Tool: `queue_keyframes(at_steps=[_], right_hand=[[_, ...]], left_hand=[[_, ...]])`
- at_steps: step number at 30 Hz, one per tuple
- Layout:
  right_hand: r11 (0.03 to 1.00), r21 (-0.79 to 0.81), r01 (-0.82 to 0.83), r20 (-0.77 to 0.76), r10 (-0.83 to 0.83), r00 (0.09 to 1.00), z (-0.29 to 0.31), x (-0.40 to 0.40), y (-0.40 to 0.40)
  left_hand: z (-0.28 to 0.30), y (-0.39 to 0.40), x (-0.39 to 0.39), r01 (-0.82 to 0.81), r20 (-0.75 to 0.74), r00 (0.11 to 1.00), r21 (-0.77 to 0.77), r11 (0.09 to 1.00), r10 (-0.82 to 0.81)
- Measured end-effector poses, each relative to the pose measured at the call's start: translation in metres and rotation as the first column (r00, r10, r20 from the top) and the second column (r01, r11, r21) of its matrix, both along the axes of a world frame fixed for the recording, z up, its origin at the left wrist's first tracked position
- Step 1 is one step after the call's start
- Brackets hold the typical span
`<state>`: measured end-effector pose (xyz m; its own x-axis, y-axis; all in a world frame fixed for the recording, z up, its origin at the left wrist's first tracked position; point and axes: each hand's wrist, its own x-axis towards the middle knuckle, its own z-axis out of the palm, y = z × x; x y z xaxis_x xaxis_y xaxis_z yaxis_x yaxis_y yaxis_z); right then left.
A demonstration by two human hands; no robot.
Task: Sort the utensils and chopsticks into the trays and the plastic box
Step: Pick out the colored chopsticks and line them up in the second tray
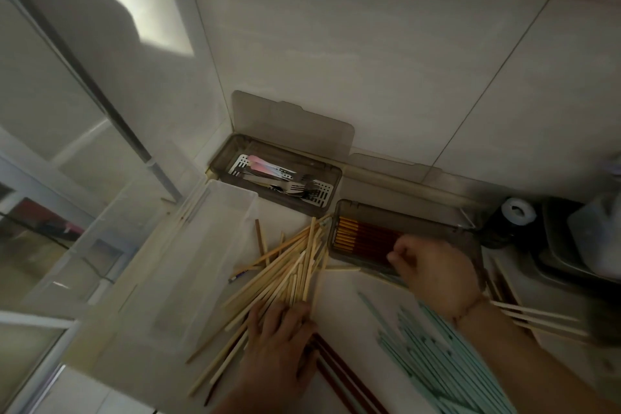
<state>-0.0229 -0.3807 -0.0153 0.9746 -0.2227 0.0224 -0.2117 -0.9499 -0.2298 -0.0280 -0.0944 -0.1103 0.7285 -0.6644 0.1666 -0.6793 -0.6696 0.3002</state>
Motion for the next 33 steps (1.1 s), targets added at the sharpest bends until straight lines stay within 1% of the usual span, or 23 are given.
queue_keyframes(at_steps=[1, 2, 4, 6, 8, 13, 15, 17, 19, 22, 24, 26, 27, 28, 29, 31, 33], right_hand=[[0.999, 0.021, -0.042, 0.007, 0.042, 0.999, 0.002, -0.016, 0.016], [0.995, 0.036, -0.095, -0.05, 0.096, 0.994, -0.001, -0.033, 0.032], [0.978, 0.108, -0.177, -0.249, 0.199, 0.948, -0.015, -0.065, 0.064], [0.971, 0.184, -0.15, -0.388, 0.212, 0.897, -0.031, -0.088, 0.084], [0.979, 0.169, -0.115, -0.453, 0.181, 0.873, -0.04, -0.098, 0.094], [0.99, 0.133, 0.056, -0.414, 0.005, 0.91, -0.043, -0.111, 0.091], [0.991, 0.109, 0.081, -0.407, -0.03, 0.913, -0.042, -0.112, 0.091], [0.994, 0.042, 0.101, -0.406, -0.075, 0.911, -0.039, -0.111, 0.093], [0.988, 0.002, 0.156, -0.362, -0.145, 0.921, -0.035, -0.108, 0.097], [0.987, -0.066, 0.148, -0.354, -0.162, 0.921, -0.035, -0.105, 0.104], [0.98, -0.037, 0.193, -0.4, -0.192, 0.896, -0.034, -0.103, 0.106], [0.98, -0.031, 0.197, -0.343, -0.196, 0.919, -0.036, -0.108, 0.109], [0.982, -0.018, 0.187, -0.352, -0.181, 0.918, -0.037, -0.109, 0.109], [0.983, -0.004, 0.182, -0.4, -0.168, 0.901, -0.038, -0.11, 0.108], [0.982, 0.014, 0.187, -0.404, -0.165, 0.9, -0.038, -0.112, 0.108], [0.974, 0.088, 0.208, -0.33, -0.168, 0.929, -0.04, -0.116, 0.104], [0.941, 0.218, 0.259, -0.327, -0.179, 0.928, -0.035, -0.116, 0.097]], left_hand=[[-0.001, 0.0, 0.0, 0.001, -0.003, 1.0, -0.005, 1.0, -0.001], [-0.001, 0.0, 0.0, 0.001, -0.005, 1.0, -0.005, 1.0, -0.001], [-0.002, 0.0, -0.001, -0.003, -0.004, 1.0, 0.016, 1.0, 0.003], [-0.001, 0.0, -0.001, -0.006, -0.013, 1.0, 0.045, 0.999, 0.007], [0.0, 0.0, -0.002, -0.007, -0.028, 1.0, 0.056, 0.998, 0.009], [0.005, -0.001, -0.002, -0.013, -0.044, 0.999, 0.048, 0.999, 0.015], [0.005, -0.001, -0.002, -0.003, -0.03, 1.0, 0.063, 0.998, 0.005], [0.005, -0.002, -0.001, -0.006, -0.025, 1.0, 0.081, 0.997, 0.008], [0.005, -0.002, -0.002, -0.008, -0.019, 1.0, 0.099, 0.995, 0.01], [0.004, -0.002, -0.003, -0.012, -0.014, 1.0, 0.095, 0.995, 0.013], [0.003, -0.002, -0.002, -0.011, -0.008, 1.0, 0.086, 0.996, 0.012], [0.002, -0.002, -0.002, -0.009, -0.007, 1.0, 0.076, 0.997, 0.01], [0.001, -0.002, -0.002, -0.009, -0.008, 1.0, 0.072, 0.997, 0.01], [0.001, -0.002, -0.002, -0.011, -0.007, 1.0, 0.07, 0.998, 0.011], [0.001, -0.003, -0.002, -0.013, -0.006, 1.0, 0.07, 0.997, 0.014], [0.0, -0.003, -0.002, -0.018, -0.004, 1.0, 0.071, 0.997, 0.019], [-0.001, -0.002, -0.001, -0.016, -0.003, 1.0, 0.064, 0.998, 0.016]])
